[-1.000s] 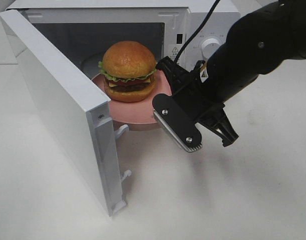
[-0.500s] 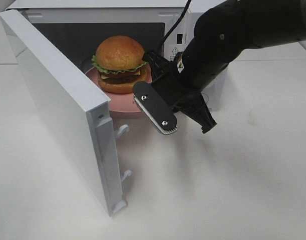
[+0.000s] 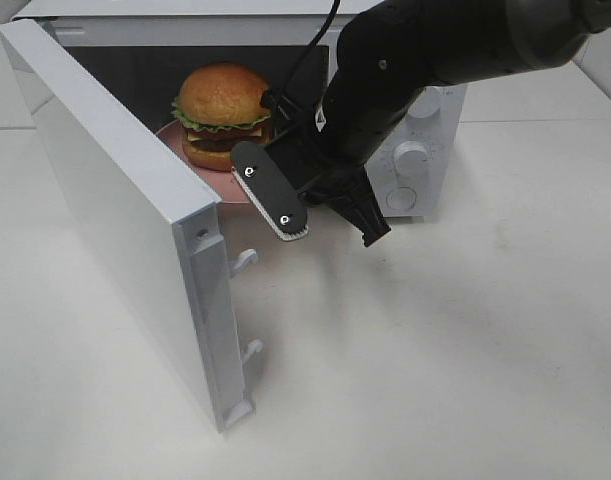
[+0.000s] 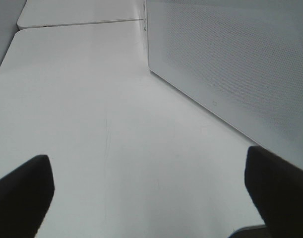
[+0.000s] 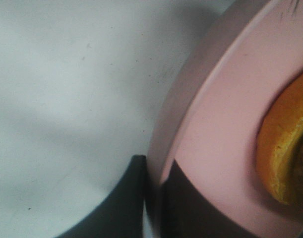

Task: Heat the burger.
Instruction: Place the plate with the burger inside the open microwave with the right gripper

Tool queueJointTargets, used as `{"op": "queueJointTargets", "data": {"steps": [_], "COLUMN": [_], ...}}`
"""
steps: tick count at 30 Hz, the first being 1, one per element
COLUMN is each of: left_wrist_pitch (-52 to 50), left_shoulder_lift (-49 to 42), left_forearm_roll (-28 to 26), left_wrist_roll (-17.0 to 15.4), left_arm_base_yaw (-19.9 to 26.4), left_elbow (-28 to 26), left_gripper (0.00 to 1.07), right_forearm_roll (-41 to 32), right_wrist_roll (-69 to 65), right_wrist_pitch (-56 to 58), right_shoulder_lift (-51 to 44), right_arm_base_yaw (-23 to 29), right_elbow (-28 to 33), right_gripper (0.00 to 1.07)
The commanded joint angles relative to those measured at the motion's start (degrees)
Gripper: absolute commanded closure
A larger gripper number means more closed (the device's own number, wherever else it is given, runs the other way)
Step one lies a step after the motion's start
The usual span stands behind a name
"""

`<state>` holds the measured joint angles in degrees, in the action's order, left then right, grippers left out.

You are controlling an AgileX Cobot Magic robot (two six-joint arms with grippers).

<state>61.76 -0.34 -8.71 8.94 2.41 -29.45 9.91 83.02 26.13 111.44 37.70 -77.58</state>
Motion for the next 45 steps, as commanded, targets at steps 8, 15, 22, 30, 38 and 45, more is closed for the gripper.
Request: {"op": "queueJointTargets", "data": {"steps": [8, 15, 22, 30, 38, 45], "left_wrist_pitch": [-0.5, -0.5, -0.5, -0.5, -0.5, -0.5], "left_shoulder_lift": [-0.6, -0.6, -0.6, -0.6, -0.6, -0.6], "left_forearm_roll": [-0.2, -0.2, -0.2, -0.2, -0.2, -0.2], "left_wrist_roll": [-0.5, -0.5, -0.5, -0.5, -0.5, -0.5], "left_arm_base_yaw": [-0.3, -0.3, -0.3, -0.3, -0.3, -0.3], "left_elbow": [0.0, 0.0, 0.0, 0.0, 0.0, 0.0], "left_gripper": [0.09, 0.09, 0.09, 0.09, 0.09, 0.09], "right_forearm_roll": [3.2, 4.8, 6.0, 6.2, 7.0, 7.2], "right_wrist_roll": [-6.1, -8.0, -10.0, -10.0, -10.0, -15.4], "right_wrist_pitch": [-1.7, 0.6, 0.1, -3.5, -5.6, -6.6], "right_shoulder_lift": [4.7, 7.9, 11.6, 14.9, 16.5, 18.4], "right_arm_base_yaw": [-0.3, -0.3, -0.2, -0.2, -0.2, -0.3], "right_elbow": [-8.8, -13.4, -18.7, -22.6, -23.9, -24.8], "right_gripper": [1.07, 1.07, 1.07, 1.07, 1.07, 1.00]}}
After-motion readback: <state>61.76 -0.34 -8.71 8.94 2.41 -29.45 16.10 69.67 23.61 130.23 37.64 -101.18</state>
